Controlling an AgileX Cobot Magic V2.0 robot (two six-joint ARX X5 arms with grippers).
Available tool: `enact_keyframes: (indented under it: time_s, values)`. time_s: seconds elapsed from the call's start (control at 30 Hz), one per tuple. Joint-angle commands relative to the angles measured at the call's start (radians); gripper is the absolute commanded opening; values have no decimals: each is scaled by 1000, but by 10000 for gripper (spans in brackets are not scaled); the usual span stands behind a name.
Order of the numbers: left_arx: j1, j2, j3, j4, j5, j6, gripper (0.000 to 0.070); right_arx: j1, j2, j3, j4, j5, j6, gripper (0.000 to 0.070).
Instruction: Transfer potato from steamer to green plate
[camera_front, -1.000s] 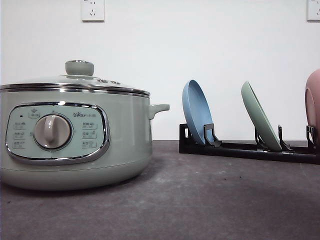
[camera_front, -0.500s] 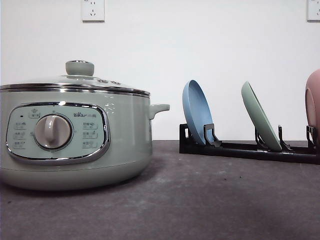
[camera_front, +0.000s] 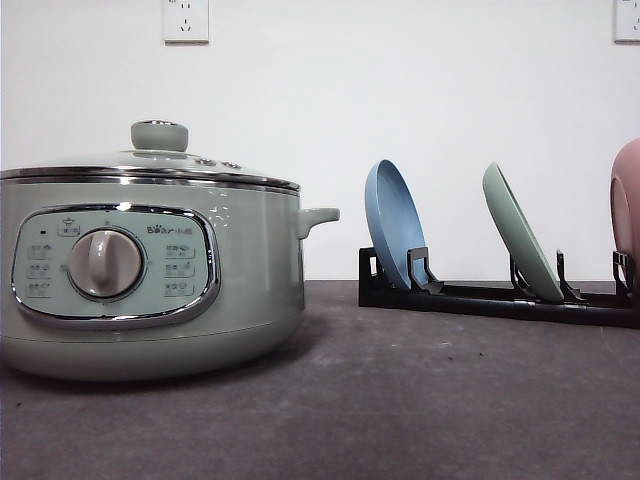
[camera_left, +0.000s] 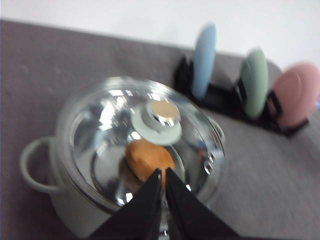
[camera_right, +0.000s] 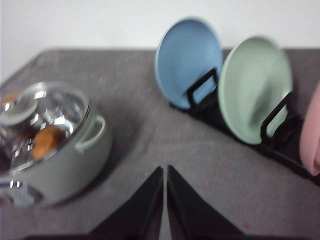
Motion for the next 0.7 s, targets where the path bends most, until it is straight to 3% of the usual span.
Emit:
enact_keyframes:
  time_s: [0.0, 0.27, 0.33, 0.47, 0.5, 0.57, 0.67]
  values:
    - [-13, 22, 38, -30, 9, 77, 2, 1, 32, 41, -35, -18, -72, 0]
    - [-64, 52, 62, -76, 9, 136, 8, 2, 91, 88, -106, -23, -105, 0]
    - [-64, 52, 62, -76, 9, 136, 80, 2, 90, 88, -106, -23, -105, 52]
    - [-64, 52, 62, -75, 8, 136, 400, 2, 90, 88, -105, -22, -98, 403]
    - [-64, 52, 62, -75, 8, 136, 468, 2, 91, 88, -105, -22, -97, 454]
    - [-64, 52, 62, -75, 8, 136, 537, 2, 91, 88, -105, -20, -97, 472]
    - [-64, 52, 62, -76, 8, 135, 556, 2, 91, 88, -105, -17, -96, 472]
